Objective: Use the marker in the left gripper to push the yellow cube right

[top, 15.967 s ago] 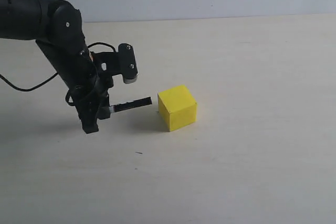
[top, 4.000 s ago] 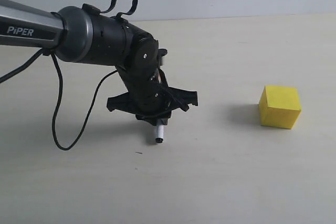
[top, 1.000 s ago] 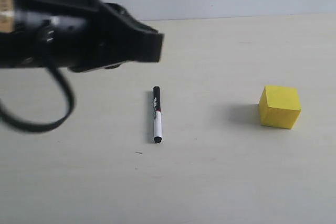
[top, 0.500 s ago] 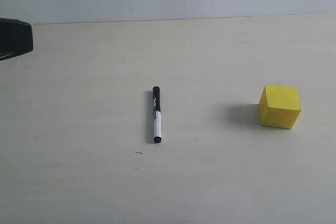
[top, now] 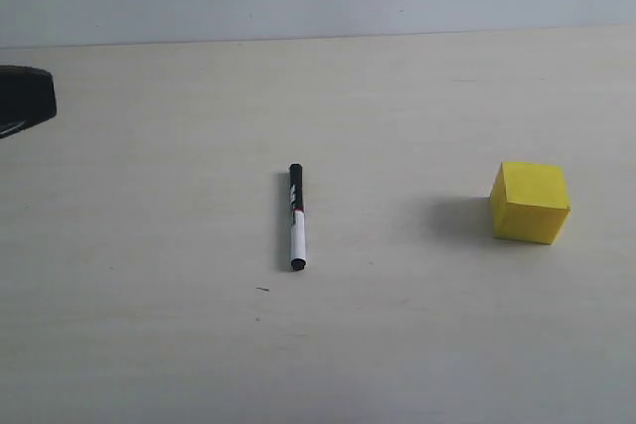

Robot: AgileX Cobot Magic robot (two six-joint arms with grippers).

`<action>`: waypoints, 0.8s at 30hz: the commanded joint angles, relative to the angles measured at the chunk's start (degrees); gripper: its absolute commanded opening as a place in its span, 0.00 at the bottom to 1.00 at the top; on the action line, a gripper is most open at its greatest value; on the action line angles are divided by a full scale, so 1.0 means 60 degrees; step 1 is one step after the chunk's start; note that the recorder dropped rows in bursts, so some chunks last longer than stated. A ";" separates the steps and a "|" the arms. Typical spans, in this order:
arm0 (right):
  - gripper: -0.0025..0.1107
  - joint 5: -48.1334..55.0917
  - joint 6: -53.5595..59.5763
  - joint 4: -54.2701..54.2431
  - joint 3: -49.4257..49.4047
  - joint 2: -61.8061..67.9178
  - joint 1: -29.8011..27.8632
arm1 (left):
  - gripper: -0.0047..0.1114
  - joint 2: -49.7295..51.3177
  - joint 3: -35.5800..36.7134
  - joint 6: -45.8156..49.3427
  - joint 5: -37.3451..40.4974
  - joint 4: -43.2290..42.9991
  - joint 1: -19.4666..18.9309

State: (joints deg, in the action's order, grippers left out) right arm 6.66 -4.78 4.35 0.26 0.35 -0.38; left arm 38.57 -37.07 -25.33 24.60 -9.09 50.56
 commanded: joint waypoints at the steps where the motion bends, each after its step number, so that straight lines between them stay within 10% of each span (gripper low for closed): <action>1: 0.02 -0.0046 0.0005 0.0017 -0.0043 -0.0059 0.0008 | 0.04 -0.1142 0.2281 -0.0585 -0.3265 -0.0064 -0.1726; 10: 0.02 -0.0046 0.0005 0.0017 -0.0043 -0.0059 0.0008 | 0.04 -0.4533 0.6179 -0.0660 -0.6528 -0.0109 -0.4037; 24: 0.02 -0.0046 0.0005 0.0017 -0.0043 -0.0059 0.0008 | 0.04 -0.6429 0.6179 0.0128 -0.3300 -0.0110 -0.5964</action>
State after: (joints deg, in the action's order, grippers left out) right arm 6.66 -4.78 4.35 0.26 0.35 -0.38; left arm 0.39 -0.15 -24.74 3.22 -9.70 16.47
